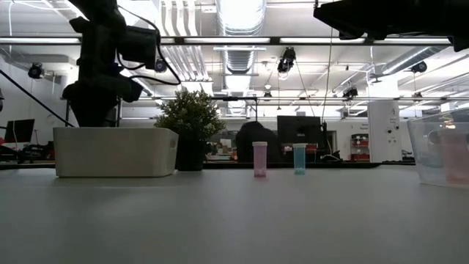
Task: Pick and place medicine bottles into bin by pill shape (circle, oval)
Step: Put the top transparent pill bottle into the gray bin
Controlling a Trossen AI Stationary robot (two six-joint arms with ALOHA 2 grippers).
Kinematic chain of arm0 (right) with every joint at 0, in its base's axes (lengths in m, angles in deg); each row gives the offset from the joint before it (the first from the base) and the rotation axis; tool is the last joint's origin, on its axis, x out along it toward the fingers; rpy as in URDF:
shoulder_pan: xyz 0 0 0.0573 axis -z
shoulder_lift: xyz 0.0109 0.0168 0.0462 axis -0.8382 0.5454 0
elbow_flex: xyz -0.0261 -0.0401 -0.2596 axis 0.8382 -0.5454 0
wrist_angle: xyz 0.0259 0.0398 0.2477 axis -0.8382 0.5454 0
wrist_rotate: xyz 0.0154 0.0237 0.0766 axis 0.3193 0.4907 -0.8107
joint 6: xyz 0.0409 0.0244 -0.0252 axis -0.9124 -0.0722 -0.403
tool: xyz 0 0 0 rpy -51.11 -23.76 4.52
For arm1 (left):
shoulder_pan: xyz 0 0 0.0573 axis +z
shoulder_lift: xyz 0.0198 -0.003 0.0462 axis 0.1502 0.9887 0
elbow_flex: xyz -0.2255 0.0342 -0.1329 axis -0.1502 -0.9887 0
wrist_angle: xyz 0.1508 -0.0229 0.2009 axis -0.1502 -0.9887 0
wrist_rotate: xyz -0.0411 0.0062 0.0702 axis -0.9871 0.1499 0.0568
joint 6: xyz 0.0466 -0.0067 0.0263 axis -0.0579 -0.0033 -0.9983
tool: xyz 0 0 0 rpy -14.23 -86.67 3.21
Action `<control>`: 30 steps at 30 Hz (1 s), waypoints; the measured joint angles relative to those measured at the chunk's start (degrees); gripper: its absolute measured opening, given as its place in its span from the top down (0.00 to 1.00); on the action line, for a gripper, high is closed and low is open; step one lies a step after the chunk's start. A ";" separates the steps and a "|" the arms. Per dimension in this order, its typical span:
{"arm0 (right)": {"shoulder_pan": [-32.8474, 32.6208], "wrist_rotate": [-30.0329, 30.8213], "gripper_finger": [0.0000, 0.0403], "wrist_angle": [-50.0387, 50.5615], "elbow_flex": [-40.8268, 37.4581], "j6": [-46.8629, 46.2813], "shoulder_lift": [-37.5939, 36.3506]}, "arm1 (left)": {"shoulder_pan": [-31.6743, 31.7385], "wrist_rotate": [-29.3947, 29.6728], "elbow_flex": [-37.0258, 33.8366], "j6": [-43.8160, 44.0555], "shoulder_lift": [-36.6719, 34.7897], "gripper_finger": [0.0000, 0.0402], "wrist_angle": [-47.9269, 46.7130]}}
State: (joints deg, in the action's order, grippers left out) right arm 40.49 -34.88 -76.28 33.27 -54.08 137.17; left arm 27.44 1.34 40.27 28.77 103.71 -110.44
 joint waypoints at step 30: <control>0.01 -0.01 0.72 -0.01 0.00 0.00 0.00 | 0.00 -2.16 0.04 0.01 0.00 0.66 0.82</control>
State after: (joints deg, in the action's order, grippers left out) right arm 40.50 -34.89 -76.29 33.27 -54.09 137.17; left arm 27.44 -0.82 40.31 28.78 103.71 -109.63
